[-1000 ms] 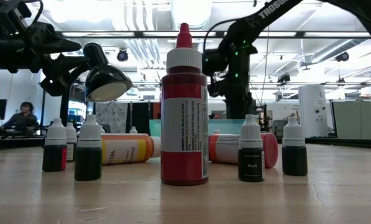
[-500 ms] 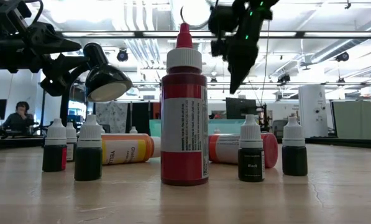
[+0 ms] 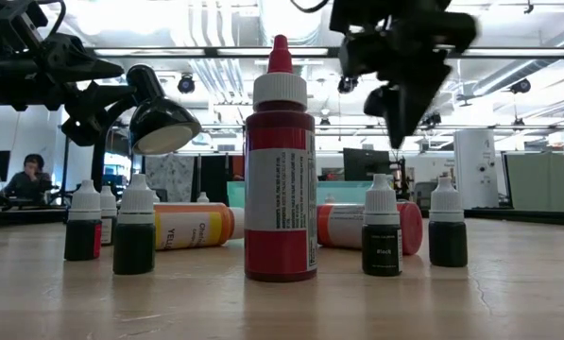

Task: Pick & Place food coloring
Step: Put the small red food coloring bottle into the bin

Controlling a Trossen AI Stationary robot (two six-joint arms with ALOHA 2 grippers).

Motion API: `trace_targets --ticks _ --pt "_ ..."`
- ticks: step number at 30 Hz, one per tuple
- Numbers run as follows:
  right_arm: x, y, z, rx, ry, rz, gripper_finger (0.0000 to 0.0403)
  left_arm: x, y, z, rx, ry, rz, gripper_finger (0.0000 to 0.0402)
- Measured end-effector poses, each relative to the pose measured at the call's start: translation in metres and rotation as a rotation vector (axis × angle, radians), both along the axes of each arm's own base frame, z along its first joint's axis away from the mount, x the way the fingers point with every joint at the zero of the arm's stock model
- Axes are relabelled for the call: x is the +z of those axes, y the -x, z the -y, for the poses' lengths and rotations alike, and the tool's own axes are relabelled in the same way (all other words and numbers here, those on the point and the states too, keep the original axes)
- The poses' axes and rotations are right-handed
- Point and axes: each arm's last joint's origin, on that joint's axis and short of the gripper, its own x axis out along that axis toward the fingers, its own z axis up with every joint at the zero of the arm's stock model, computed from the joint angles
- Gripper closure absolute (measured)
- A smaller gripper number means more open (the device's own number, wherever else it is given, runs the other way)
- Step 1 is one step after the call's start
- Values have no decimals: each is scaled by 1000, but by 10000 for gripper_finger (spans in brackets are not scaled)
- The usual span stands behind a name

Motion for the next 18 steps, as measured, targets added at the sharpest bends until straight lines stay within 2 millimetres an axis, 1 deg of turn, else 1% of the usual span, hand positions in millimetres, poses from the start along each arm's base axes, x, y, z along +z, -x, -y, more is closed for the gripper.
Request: trace_targets --ticks 4,8,10,13,15,16,18 --pt "-10 1 -25 148 14 30 223 0 0 0 0 0 0 296" --pt "-15 -5 -39 155 16 130 223 0 0 0 1 0 0 296" --pt "-16 -10 -43 168 81 206 223 0 0 0 1 0 0 296" --pt "-17 -17 -44 267 298 319 223 0 0 0 1 0 0 296" --pt "-17 -22 -41 268 440 368 223 0 0 0 1 0 0 296" --pt "-16 -23 -38 245 478 383 223 0 0 0 1 0 0 296" --pt "-18 -24 -28 184 481 377 223 0 0 0 1 0 0 296"
